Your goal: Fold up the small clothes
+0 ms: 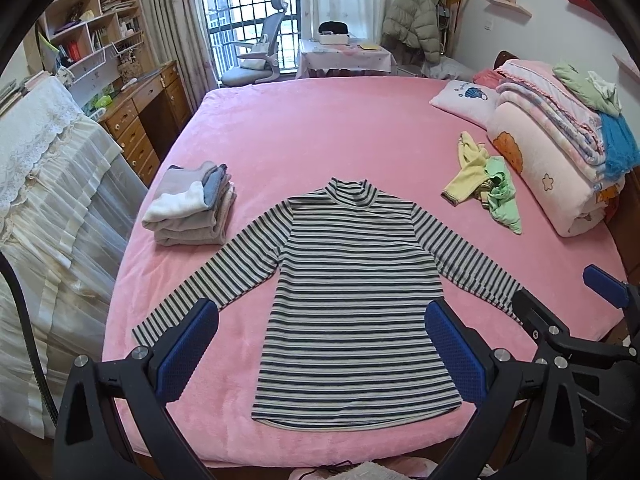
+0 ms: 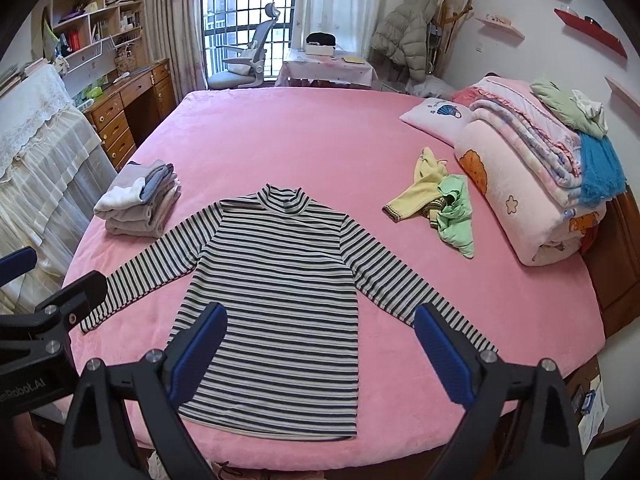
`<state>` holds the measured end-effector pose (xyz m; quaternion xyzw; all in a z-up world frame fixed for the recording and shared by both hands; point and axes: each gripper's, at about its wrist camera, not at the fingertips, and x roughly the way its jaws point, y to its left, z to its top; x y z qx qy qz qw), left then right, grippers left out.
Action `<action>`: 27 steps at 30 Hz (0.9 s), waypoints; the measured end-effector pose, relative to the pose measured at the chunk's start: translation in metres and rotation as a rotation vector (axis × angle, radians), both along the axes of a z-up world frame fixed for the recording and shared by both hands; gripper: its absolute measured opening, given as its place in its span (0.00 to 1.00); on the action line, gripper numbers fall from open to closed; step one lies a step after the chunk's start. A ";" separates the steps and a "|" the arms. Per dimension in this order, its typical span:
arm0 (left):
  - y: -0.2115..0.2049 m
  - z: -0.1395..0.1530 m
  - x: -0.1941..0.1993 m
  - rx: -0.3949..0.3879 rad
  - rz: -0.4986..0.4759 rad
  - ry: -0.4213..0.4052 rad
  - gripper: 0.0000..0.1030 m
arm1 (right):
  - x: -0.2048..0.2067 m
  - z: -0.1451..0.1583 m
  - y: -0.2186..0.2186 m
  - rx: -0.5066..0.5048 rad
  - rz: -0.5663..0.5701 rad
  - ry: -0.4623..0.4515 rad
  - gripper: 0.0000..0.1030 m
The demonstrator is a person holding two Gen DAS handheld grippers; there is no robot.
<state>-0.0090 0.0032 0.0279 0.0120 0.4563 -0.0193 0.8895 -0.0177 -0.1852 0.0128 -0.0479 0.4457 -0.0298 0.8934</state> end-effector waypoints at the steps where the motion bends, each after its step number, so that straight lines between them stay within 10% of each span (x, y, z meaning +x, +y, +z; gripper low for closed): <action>1: 0.001 0.000 0.000 -0.013 -0.005 -0.002 1.00 | 0.000 0.001 -0.001 0.000 -0.003 -0.001 0.93; 27: 0.008 0.008 -0.003 -0.003 0.008 0.014 1.00 | -0.005 0.019 0.004 -0.024 -0.020 -0.051 0.93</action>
